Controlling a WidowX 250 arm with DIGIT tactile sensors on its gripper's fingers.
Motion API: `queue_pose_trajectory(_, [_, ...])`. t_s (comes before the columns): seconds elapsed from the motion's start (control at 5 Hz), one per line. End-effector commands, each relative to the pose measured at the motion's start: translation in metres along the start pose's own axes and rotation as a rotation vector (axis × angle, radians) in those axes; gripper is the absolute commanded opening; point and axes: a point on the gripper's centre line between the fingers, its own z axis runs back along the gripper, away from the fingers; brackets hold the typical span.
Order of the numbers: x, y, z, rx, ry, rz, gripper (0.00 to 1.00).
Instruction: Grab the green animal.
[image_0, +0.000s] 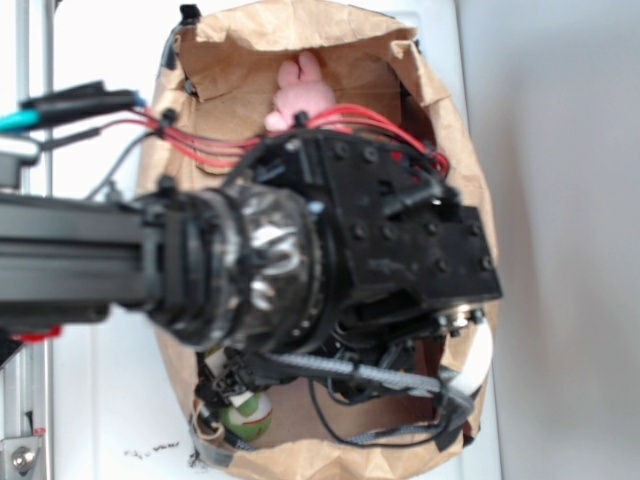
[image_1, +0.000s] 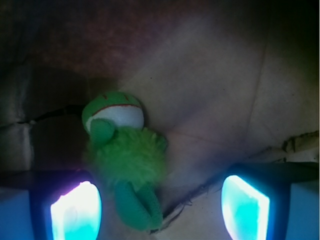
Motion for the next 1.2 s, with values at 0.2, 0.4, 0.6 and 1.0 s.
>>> queue_pose_trajectory(0.2, [-0.019,-0.039,-0.003,0.038,0.088,-0.200,1.00])
queue_pose_trajectory(0.4, [-0.017,-0.049,-0.006,0.027,0.082,-0.230,1.00])
queue_pose_trajectory(0.6, [-0.012,-0.055,-0.015,0.020,0.069,-0.223,1.00])
queue_pose_trajectory(1.0, [-0.005,-0.067,-0.031,-0.006,0.077,-0.248,1.00])
